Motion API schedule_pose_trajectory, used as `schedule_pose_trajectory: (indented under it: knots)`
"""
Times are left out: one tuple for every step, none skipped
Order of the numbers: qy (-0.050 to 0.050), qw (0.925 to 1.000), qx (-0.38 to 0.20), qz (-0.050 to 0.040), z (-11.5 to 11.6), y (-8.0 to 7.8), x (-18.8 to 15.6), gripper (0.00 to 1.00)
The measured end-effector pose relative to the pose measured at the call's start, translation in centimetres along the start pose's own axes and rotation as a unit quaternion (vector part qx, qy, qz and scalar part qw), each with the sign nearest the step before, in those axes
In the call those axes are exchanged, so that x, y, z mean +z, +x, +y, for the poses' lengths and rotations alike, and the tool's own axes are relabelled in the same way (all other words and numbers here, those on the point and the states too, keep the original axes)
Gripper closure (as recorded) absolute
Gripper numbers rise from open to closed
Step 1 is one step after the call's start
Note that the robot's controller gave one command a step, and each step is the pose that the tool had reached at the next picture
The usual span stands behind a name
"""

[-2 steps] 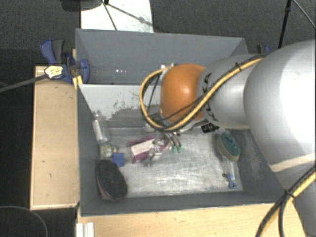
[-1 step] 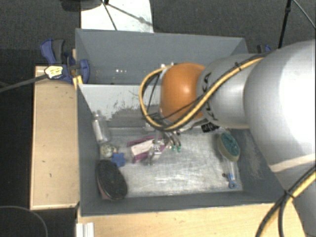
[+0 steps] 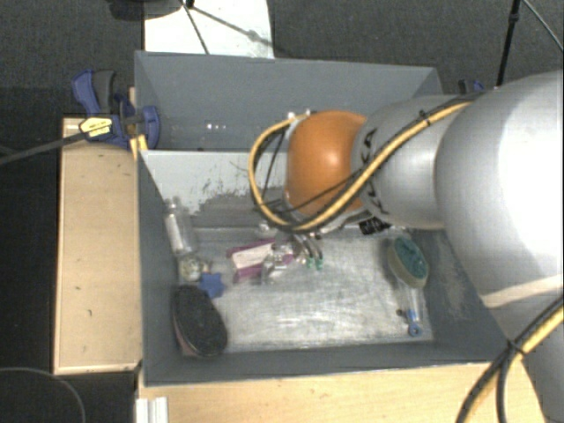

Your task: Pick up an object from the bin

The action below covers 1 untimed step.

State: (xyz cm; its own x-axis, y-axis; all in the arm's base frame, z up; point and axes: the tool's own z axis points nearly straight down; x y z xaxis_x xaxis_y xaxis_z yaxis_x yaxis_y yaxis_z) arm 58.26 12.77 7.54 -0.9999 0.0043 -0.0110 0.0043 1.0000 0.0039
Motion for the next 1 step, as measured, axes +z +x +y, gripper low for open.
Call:
schedule_pose_trajectory:
  knots:
    - [0.001, 1.0, 0.002, 0.0035, -0.03, -0.06, -0.43, 1.0]
